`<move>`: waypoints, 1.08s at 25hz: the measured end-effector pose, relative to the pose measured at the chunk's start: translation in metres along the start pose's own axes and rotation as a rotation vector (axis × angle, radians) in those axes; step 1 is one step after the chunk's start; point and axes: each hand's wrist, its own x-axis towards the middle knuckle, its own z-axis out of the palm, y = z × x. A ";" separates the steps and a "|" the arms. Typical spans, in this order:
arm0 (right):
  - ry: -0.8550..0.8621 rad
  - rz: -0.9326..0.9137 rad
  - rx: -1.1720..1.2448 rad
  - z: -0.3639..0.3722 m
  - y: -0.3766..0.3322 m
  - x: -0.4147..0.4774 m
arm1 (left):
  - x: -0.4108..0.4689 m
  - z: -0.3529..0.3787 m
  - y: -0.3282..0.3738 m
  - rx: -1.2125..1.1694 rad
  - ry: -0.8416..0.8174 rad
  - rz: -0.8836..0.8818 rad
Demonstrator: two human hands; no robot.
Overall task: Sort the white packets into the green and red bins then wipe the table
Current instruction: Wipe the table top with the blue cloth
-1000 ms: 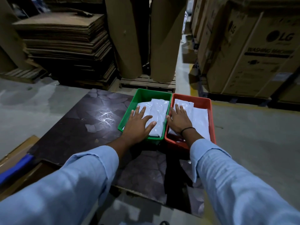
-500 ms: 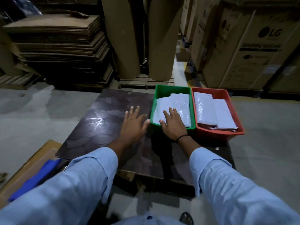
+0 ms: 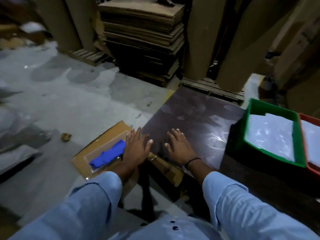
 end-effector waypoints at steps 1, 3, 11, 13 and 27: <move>-0.030 -0.041 -0.006 0.011 -0.015 0.008 | -0.008 -0.001 -0.021 -0.003 -0.009 -0.050; -0.095 -0.131 -0.016 0.035 -0.043 0.025 | -0.027 0.003 -0.059 -0.006 -0.001 -0.147; -0.410 -0.409 -0.079 0.127 -0.116 0.111 | -0.057 0.006 -0.148 0.081 -0.042 -0.411; -0.495 -0.449 -0.128 0.148 -0.126 0.131 | -0.051 0.004 -0.163 0.085 -0.081 -0.458; -0.660 -0.468 -0.085 0.175 -0.140 0.195 | 0.000 0.011 -0.199 0.041 -0.086 -0.462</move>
